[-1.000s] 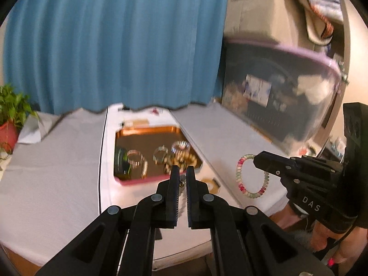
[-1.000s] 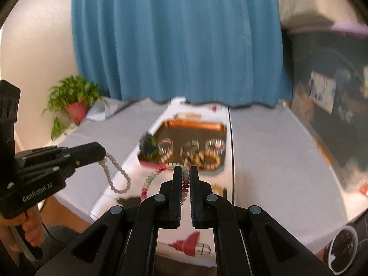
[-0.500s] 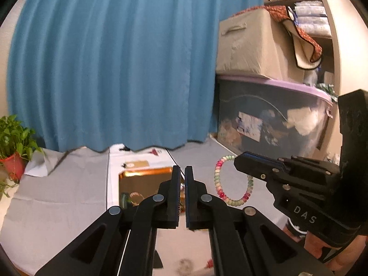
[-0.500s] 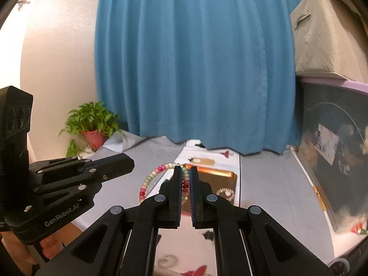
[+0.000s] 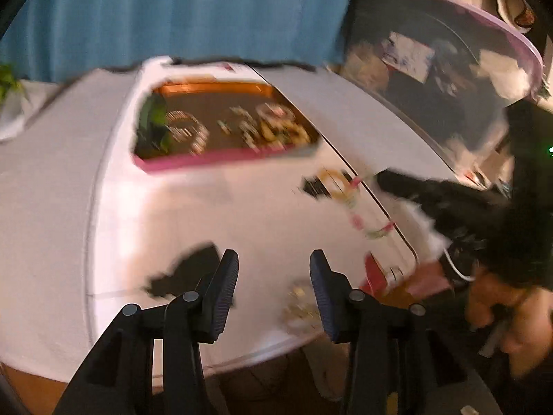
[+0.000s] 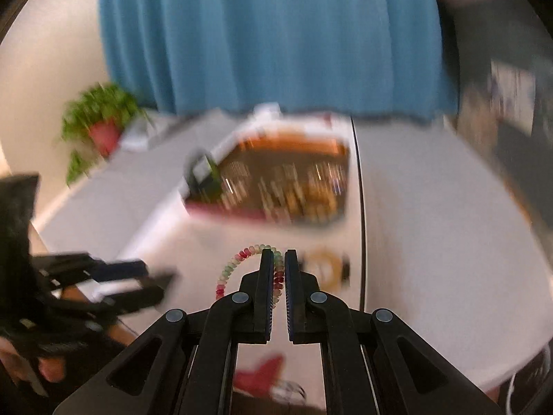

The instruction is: Organize jewelry

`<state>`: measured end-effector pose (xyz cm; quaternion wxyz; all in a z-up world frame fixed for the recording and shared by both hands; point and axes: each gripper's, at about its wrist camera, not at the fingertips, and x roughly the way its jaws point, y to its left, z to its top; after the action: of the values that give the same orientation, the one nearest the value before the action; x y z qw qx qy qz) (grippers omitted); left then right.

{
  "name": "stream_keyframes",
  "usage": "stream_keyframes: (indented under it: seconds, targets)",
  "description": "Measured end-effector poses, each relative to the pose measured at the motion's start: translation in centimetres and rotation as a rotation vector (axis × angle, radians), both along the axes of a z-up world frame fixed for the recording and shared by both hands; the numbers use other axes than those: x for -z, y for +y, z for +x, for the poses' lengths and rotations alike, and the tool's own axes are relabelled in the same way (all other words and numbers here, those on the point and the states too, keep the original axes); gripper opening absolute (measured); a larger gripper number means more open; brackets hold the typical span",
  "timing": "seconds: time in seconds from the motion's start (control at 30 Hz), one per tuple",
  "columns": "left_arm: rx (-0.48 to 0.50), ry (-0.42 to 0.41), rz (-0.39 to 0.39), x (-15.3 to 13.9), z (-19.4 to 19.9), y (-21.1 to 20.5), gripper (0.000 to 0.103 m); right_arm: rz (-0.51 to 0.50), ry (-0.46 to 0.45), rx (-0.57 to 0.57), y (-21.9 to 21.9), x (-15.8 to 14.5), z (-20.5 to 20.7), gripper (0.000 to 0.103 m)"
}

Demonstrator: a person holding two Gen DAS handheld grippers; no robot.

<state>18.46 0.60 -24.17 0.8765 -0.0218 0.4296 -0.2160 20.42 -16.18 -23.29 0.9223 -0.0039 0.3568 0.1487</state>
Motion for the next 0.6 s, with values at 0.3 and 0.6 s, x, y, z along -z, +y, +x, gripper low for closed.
stream_keyframes:
  seconds: [0.3, 0.6]
  targets:
    - [0.063, 0.035, 0.046, 2.1, -1.8, -0.9, 0.037, 0.005, 0.069, -0.024, -1.9, 3.7, 0.6, 0.006]
    - [0.041, -0.038, 0.188, 3.0, -1.3, -2.1, 0.007, -0.055, 0.094, -0.036, -0.6, 5.6, 0.9, 0.009]
